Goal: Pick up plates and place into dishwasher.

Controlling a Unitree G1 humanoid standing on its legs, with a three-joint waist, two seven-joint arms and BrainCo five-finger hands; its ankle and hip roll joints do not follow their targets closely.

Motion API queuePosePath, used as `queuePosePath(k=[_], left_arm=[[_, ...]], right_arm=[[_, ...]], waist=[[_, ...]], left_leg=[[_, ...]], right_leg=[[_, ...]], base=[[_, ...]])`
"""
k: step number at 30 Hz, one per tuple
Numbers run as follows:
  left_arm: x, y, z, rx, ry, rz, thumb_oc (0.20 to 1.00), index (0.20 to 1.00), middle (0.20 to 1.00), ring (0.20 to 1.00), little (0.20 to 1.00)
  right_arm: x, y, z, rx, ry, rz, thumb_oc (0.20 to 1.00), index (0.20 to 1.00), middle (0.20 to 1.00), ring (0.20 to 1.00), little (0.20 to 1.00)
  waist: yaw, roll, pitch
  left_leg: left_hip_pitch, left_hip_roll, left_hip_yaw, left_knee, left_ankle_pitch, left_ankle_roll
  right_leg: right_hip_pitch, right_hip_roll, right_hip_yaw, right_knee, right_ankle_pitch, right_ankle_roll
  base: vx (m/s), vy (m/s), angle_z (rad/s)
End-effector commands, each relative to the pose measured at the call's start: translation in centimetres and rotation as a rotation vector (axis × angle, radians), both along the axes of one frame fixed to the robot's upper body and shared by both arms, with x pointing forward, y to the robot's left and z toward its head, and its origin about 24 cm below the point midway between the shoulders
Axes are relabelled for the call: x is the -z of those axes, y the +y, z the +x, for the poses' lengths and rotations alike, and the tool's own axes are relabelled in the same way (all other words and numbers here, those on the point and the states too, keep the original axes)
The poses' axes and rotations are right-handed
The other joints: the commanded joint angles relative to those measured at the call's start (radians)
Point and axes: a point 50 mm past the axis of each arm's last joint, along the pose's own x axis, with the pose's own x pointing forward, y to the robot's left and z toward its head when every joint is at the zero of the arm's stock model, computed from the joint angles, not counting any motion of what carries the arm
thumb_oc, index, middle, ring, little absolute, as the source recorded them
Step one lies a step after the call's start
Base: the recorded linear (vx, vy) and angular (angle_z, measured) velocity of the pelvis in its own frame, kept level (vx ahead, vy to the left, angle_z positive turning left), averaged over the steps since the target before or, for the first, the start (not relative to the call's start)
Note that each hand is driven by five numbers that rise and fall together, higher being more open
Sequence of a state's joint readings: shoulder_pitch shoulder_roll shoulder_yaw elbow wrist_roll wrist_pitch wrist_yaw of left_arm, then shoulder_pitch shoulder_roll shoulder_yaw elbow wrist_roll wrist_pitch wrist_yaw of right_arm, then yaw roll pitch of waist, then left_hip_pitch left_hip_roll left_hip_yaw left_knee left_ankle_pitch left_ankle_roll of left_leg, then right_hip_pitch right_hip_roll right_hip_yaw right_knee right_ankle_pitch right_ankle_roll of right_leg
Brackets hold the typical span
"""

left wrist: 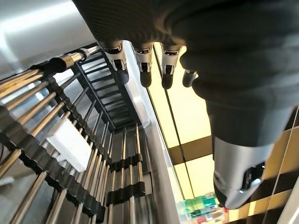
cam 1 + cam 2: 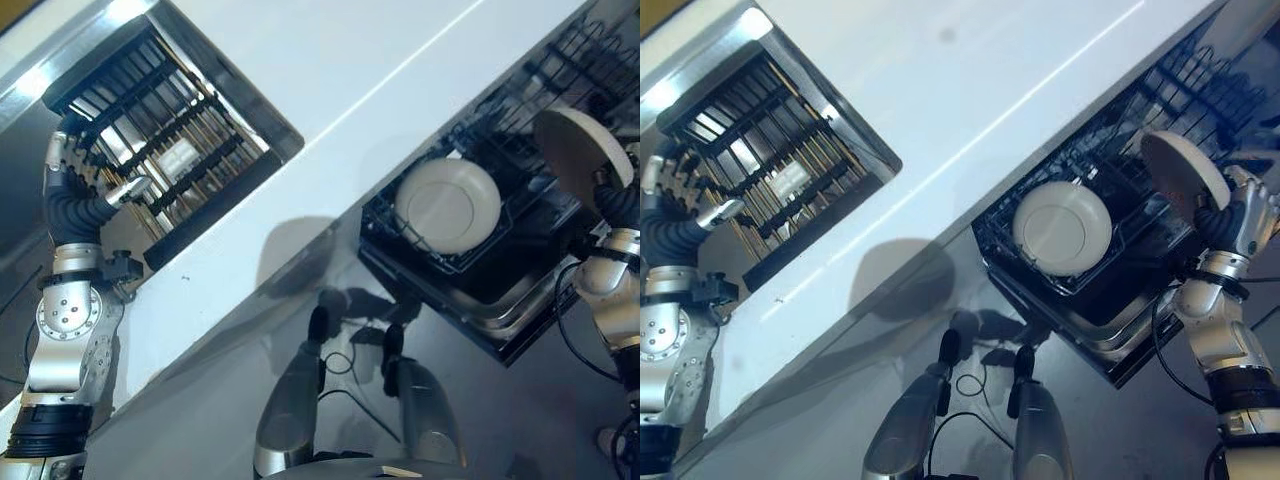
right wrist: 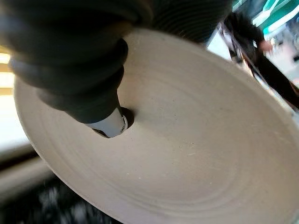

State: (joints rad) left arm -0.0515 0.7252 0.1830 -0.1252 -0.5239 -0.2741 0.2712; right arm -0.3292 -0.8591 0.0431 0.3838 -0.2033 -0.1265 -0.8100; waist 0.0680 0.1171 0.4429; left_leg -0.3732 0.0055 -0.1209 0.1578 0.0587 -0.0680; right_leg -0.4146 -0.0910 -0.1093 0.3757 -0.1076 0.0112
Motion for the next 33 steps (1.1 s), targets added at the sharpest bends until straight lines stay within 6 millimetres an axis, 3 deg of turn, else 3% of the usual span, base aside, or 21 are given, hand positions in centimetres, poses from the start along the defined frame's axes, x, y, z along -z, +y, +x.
queuePosePath(k=[1, 10, 17, 24, 28, 33], left_arm=[[-0.1, -2.2, 0.3, 0.054, -0.086, -0.038, 1.0, 1.0, 1.0, 1.0, 1.0], [0.1, -2.5, 0.3, 0.053, -0.1, -0.087, 1.0, 1.0, 1.0, 1.0, 1.0], [-0.1, -2.4, 0.3, 0.059, -0.102, -0.092, 1.0, 1.0, 1.0, 1.0, 1.0], [-0.8, -2.1, 0.6, 0.081, -0.103, -0.068, 1.0, 1.0, 1.0, 1.0, 1.0], [-1.6, -1.9, 0.9, 0.088, -0.107, -0.035, 1.0, 1.0, 1.0, 1.0, 1.0], [-1.9, -1.8, 1.0, 0.073, -0.115, 0.003, 1.0, 1.0, 1.0, 1.0, 1.0]], right_arm=[[-3.3, 0.1, 0.7, -0.074, -0.049, -0.052, 0.2, 0.2, 0.2, 0.2, 0.2], [-4.6, 0.5, 1.5, -0.131, -0.063, -0.055, 0.2, 0.2, 0.2, 0.2, 0.2], [-8.2, 2.0, 1.7, -0.207, -0.148, -0.211, 0.2, 0.2, 0.2, 0.2, 0.2], [-11.1, 2.2, 2.4, -0.187, -0.116, -0.301, 0.2, 0.2, 0.2, 0.2, 0.2], [-11.1, 1.5, 3.2, -0.137, -0.074, -0.278, 0.2, 0.2, 0.2, 0.2, 0.2], [-9.5, 0.9, 4.0, -0.077, -0.036, -0.214, 0.2, 0.2, 0.2, 0.2, 0.2]], waist=[[-0.027, 0.005, -0.002], [-0.033, 0.051, 0.026], [-0.014, 0.058, 0.038], [0.021, 0.027, 0.053], [0.047, -0.005, 0.075], [0.063, -0.036, 0.077]], left_leg=[[-0.002, 0.073, -0.019, 0.107, -0.067, -0.007], [-0.021, 0.067, 0.003, 0.102, -0.016, -0.012], [-0.04, 0.064, 0.0, 0.102, -0.006, -0.013], [-0.077, 0.066, -0.016, 0.127, 0.01, -0.018], [-0.117, 0.071, -0.031, 0.141, 0.017, -0.018], [-0.174, 0.079, -0.051, 0.125, 0.025, -0.018]], right_leg=[[-0.015, -0.03, 0.026, -0.188, 0.139, 0.05], [-0.035, -0.042, 0.031, -0.182, 0.139, 0.043], [-0.044, -0.057, 0.023, -0.186, 0.147, 0.05], [-0.058, -0.066, -0.007, -0.182, 0.155, 0.058], [-0.073, -0.064, -0.032, -0.182, 0.164, 0.063], [-0.11, -0.052, -0.059, -0.2, 0.185, 0.059]], base=[[-0.03, 0.088, -0.1], [0.02, 0.057, -0.02], [0.03, 0.011, 0.0], [0.02, -0.055, 0.07], [0.01, -0.158, 0.14], [0.02, -0.138, 0.17]])
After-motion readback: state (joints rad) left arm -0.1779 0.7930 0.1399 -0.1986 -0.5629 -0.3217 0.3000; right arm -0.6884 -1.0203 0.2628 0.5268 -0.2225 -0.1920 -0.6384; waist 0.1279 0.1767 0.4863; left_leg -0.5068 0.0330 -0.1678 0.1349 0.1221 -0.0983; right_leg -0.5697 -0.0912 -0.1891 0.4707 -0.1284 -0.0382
